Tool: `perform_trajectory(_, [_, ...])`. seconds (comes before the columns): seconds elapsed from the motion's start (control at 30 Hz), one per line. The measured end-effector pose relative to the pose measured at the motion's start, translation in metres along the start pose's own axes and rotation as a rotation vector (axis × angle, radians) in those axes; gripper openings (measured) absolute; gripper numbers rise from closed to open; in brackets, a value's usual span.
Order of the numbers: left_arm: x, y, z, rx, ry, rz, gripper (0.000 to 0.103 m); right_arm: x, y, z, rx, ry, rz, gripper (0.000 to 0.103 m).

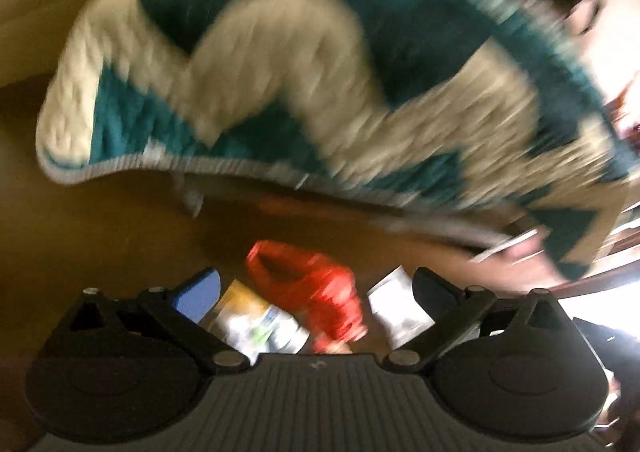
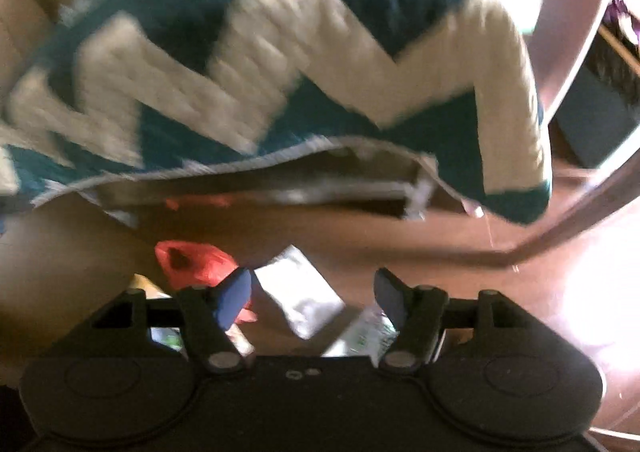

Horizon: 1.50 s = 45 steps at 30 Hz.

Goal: Collect trash
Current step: 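Move both open tools back down to the trash pile, then grasp the purple-topped snack wrapper with right tool while left tool grasps clear plastic bag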

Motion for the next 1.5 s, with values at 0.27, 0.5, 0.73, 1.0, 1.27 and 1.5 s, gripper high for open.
perform_trajectory(0.27, [0.104,0.04,0.043,-0.182,-0.138,0.262,0.103,0.102,0.031,-0.055,0.239,0.102,0.248,0.068])
perform_trajectory(0.5, [0.166,0.069,0.056,-0.245,-0.161,0.419,0.103,0.154,0.05,-0.093,0.36,0.146,0.314,0.068])
perform_trajectory(0.73, [0.208,0.091,0.058,-0.248,-0.177,0.5,0.103,0.198,0.057,-0.103,0.407,0.134,0.344,0.068])
perform_trajectory(1.0, [0.234,0.103,0.063,-0.285,-0.138,0.538,0.085,0.22,0.065,-0.095,0.394,0.107,0.383,0.065])
perform_trajectory(1.27, [0.237,0.104,0.057,-0.299,-0.084,0.55,0.043,0.221,0.06,-0.092,0.382,0.108,0.386,0.055])
perform_trajectory(1.5, [0.223,0.107,0.058,-0.311,-0.098,0.567,0.029,0.21,0.054,-0.083,0.316,0.146,0.41,0.028])
Point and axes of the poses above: each gripper's, at about its wrist camera, not at the fingertips, and x roughly the way its jaws point, z to its left, y to its underside, the point moved 5 cm from there along x, roughly the way its jaws point, and after that the axes turned 5 degrees about x, right-handed, at the moved point
